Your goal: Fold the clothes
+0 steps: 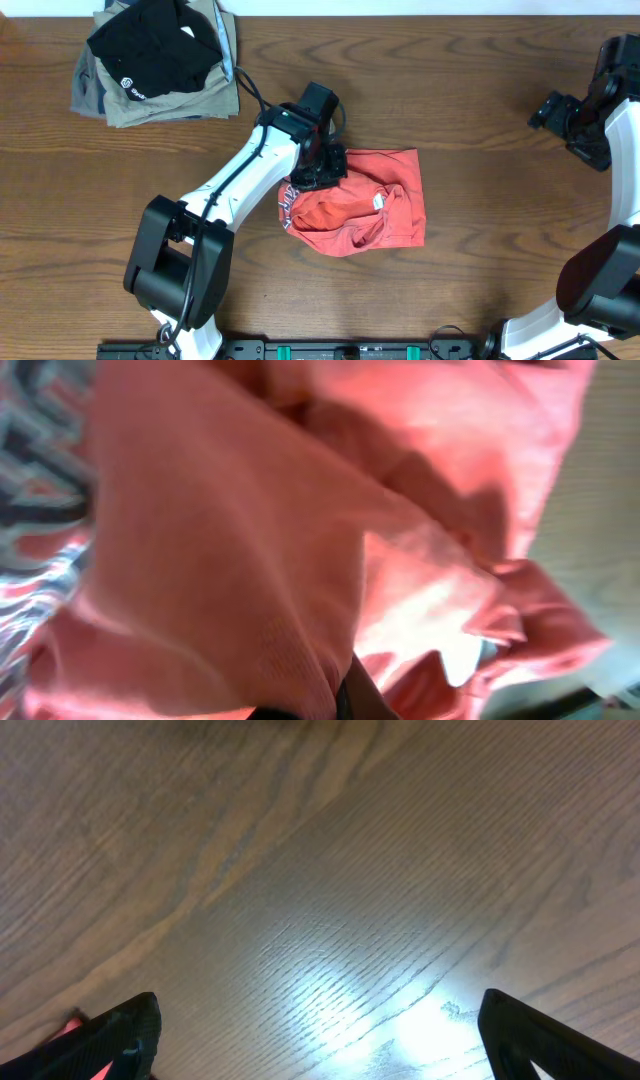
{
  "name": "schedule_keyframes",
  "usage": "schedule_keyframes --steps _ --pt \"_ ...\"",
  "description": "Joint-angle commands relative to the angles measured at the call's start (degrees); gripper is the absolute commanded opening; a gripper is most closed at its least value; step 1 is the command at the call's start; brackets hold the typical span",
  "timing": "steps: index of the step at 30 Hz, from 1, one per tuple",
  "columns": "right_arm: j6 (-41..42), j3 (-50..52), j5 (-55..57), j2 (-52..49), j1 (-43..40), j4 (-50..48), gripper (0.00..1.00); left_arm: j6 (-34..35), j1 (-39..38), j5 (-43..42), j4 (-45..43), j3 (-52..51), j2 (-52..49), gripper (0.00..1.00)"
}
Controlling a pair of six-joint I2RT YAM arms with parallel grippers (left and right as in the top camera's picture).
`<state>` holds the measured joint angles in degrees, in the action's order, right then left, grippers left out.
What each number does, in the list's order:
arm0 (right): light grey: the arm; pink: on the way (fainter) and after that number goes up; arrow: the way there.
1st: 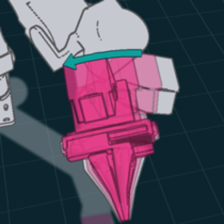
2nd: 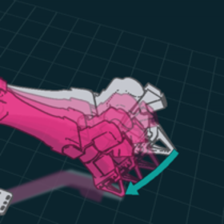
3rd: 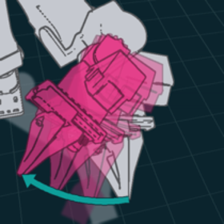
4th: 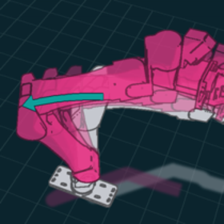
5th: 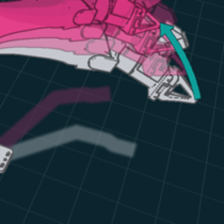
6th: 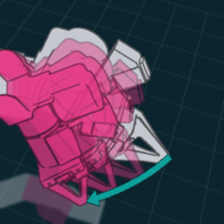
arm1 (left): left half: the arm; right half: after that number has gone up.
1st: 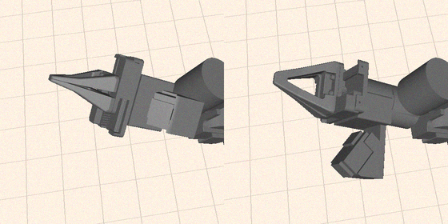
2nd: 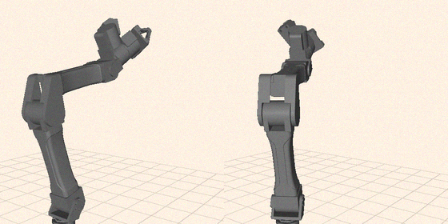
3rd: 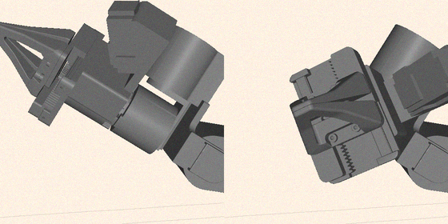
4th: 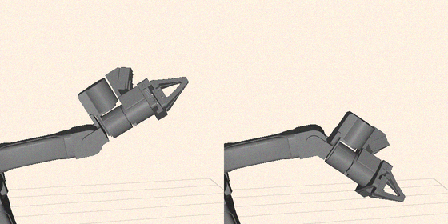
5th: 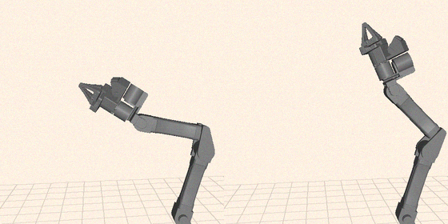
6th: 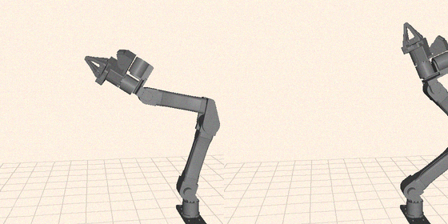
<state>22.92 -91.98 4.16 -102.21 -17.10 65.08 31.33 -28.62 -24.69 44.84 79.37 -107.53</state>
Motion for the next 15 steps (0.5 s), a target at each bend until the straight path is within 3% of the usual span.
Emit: schedule_keyframes --steps 1,15 --pt "-0.7 -0.5 0.8 0.1 -0.1 0.0 0.99 1.0 -0.2 -7.9 -2.7 0.1 -0.5 0.06" --pt "-0.7 -0.5 0.8 0.1 0.0 0.0 0.99 7.9 -0.5 -11.0 -14.2 1.8 -0.5 0.06"
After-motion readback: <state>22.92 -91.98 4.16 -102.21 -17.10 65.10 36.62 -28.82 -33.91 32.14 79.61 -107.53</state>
